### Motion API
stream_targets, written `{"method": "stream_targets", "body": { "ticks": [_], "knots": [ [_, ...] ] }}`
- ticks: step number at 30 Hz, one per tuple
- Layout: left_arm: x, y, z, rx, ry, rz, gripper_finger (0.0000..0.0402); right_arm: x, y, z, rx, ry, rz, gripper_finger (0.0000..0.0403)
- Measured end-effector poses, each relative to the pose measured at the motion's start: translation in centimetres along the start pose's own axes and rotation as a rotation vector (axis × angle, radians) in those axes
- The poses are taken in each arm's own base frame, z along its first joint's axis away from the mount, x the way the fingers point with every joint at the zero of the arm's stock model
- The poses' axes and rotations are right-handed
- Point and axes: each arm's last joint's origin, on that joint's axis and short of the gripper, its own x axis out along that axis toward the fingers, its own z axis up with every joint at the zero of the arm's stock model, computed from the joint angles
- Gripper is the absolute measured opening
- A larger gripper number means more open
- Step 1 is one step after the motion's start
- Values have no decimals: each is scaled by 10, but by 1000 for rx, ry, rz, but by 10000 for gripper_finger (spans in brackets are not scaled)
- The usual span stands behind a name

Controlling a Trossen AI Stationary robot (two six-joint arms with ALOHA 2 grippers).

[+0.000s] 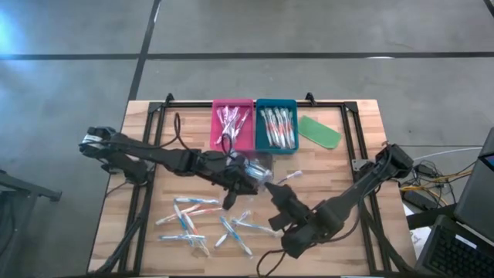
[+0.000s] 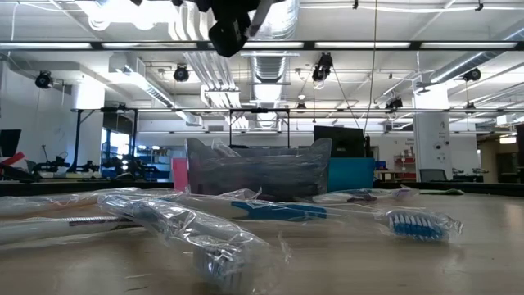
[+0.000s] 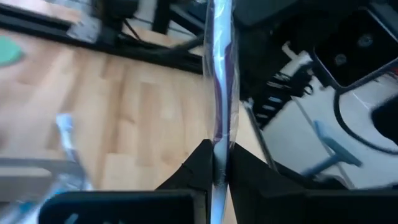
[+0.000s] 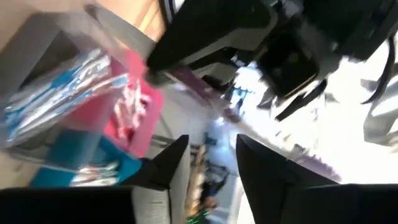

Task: Pick & Place Toothbrushes
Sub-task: Put the purple toothbrush into the pink bin

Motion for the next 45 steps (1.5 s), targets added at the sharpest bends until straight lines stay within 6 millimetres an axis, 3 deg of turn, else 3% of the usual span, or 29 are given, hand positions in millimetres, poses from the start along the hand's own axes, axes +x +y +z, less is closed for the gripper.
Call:
{"method": "stream_targets", "body": {
  "ticks": [6, 11, 18, 23, 28, 33, 45],
  "knots": [
    [-7, 22, 20, 5, -28, 170, 34, -5, 6, -36, 237, 105, 42, 151],
    [-20, 40, 46, 0, -29, 371, 34, -12, -2, -76, 680, 235, 46, 162],
    [-53, 76, 83, -145, -54, 620, 34, -11, -19, -121, 1002, 273, 77, 176],
    [-80, 111, 95, -287, -75, 712, 35, -9, -34, -159, 1244, 315, 45, 170],
    [-99, 145, 93, -438, -71, 744, 36, -7, -41, -192, 1407, 380, 67, 167],
    [-105, 170, 85, -500, -31, 804, 36, -8, -41, -213, 1473, 417, 85, 177],
    [-90, 230, 51, -767, 123, 726, 37, -8, -38, -218, 1480, 434, 119, 181]
  ]
}}
